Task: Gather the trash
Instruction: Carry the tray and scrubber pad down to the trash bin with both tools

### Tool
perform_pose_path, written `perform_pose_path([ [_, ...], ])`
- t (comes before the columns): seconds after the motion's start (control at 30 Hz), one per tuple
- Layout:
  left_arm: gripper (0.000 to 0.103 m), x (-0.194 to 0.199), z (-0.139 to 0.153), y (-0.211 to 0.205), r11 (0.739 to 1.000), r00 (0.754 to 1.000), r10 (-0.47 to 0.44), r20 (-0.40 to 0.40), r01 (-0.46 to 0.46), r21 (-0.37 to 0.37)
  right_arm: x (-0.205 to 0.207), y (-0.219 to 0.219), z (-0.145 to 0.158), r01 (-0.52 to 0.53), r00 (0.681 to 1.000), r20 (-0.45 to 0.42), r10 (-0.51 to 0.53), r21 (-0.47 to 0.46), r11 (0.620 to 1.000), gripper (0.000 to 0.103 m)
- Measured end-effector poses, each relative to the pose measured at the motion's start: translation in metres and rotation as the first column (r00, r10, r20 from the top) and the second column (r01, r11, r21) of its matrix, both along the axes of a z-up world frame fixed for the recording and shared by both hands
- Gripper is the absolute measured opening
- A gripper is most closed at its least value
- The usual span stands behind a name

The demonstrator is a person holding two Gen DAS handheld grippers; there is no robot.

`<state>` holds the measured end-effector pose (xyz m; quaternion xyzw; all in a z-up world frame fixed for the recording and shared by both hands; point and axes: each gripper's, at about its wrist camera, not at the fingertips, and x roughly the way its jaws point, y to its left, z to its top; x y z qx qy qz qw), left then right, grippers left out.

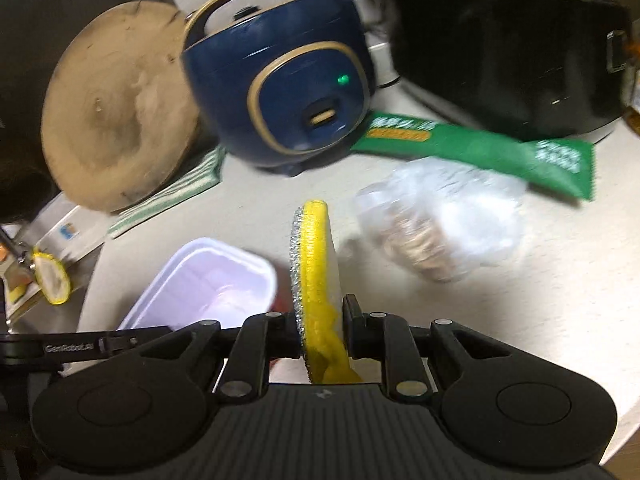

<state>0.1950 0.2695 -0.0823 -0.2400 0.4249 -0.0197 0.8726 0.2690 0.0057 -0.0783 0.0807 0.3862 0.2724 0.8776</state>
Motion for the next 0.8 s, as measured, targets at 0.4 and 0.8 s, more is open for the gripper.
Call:
perform_pose_path([
  [0.4, 0.014, -0.019, 0.015, -0.023, 0.998, 0.999, 0.049, 0.019, -0.05, 0.042, -0.047, -0.074, 0.02, 0.13, 0.99, 0.05, -0.135, 0.093, 0.987, 0.014],
  [0.8, 0.014, -0.023, 0.045, -0.126, 0.978, 0.975, -0.187, 0.116, 0.173, 0.119, -0.132, -0.179, 0.019, 0.35, 0.932, 0.063, -0.357, 0.1, 0.931, 0.014],
])
